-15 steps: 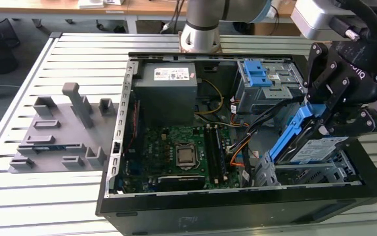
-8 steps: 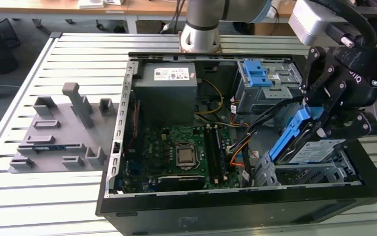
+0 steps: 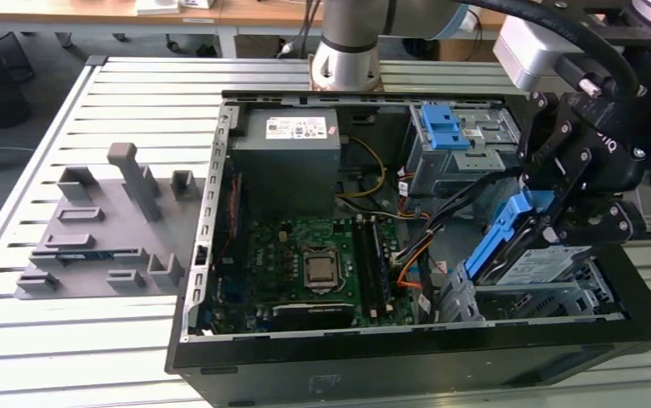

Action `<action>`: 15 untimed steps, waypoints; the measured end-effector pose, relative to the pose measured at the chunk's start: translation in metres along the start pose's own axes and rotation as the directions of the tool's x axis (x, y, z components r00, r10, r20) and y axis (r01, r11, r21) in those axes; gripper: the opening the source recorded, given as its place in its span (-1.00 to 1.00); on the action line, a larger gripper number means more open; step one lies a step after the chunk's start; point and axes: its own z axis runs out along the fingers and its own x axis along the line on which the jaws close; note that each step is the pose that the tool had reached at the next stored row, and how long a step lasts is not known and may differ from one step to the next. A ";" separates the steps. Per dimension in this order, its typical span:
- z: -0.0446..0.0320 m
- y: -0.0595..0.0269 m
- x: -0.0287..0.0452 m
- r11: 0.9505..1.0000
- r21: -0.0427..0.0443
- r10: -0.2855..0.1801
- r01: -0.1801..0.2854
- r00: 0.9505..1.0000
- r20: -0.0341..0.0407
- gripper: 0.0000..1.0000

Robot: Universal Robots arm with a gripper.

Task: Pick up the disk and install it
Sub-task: 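Insert the disk into the insertion slot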

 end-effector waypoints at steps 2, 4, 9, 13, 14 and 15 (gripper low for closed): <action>0.0015 0.0000 0.0000 1.000 0.000 0.000 0.000 1.000 0.000 -0.27; 0.0031 0.0000 0.0001 1.000 0.000 0.000 0.000 1.000 0.000 -0.27; 0.0069 0.0000 0.0002 1.000 0.000 0.000 0.000 1.000 0.000 -0.27; 0.0101 0.0000 0.0002 1.000 0.000 0.000 0.000 1.000 0.000 -0.27; 0.0110 0.0000 0.0002 1.000 0.000 0.000 0.000 1.000 0.000 -0.27; 0.0119 0.0000 0.0002 1.000 0.000 0.000 0.000 1.000 0.000 -0.27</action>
